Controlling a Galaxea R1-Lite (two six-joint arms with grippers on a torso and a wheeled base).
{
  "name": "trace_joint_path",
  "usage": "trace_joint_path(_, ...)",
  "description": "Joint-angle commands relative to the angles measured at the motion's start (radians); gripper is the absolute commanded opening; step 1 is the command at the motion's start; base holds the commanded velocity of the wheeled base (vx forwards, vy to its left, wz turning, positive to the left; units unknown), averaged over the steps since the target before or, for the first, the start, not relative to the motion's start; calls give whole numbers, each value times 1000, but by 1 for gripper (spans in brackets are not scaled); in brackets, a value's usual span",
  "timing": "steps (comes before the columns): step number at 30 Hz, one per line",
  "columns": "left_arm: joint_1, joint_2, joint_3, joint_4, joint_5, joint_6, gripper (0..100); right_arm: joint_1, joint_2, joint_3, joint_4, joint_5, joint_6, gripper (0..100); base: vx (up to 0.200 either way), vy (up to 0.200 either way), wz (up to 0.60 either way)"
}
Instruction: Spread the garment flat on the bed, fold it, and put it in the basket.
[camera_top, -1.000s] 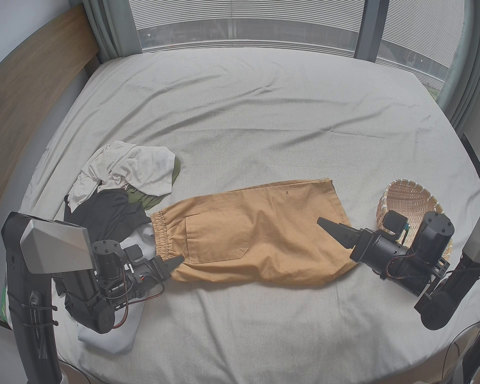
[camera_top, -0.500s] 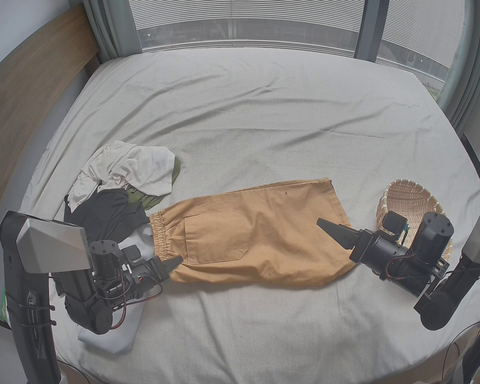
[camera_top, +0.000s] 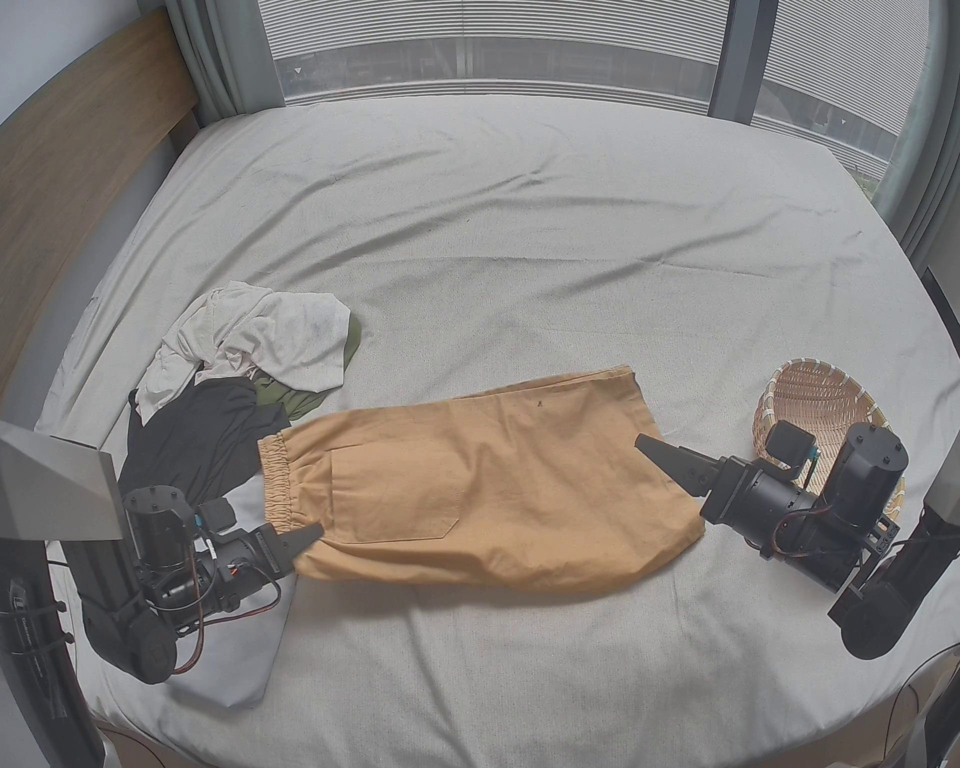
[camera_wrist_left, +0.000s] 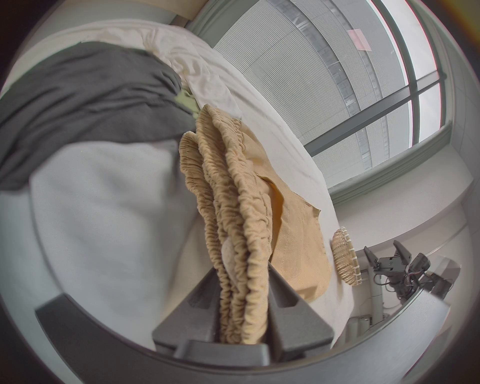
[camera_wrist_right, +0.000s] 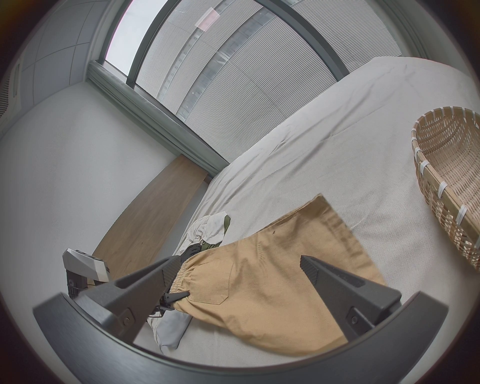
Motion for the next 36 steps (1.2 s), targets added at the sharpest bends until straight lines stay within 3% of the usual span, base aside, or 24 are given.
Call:
trace_joint_path(1,49,-46,46,-1,-1,21,0,-1,0,0,0,0,0,100,0,0,0)
trace_joint_path(25,122,-84,86,-1,-17,64,0,0,-3,-10,0,2,-2,100,0,0,0)
trace_joint_path(36,82,-153,81,-1,-19,61,0,5,-3,-8,0,2,-2,100,0,0,0)
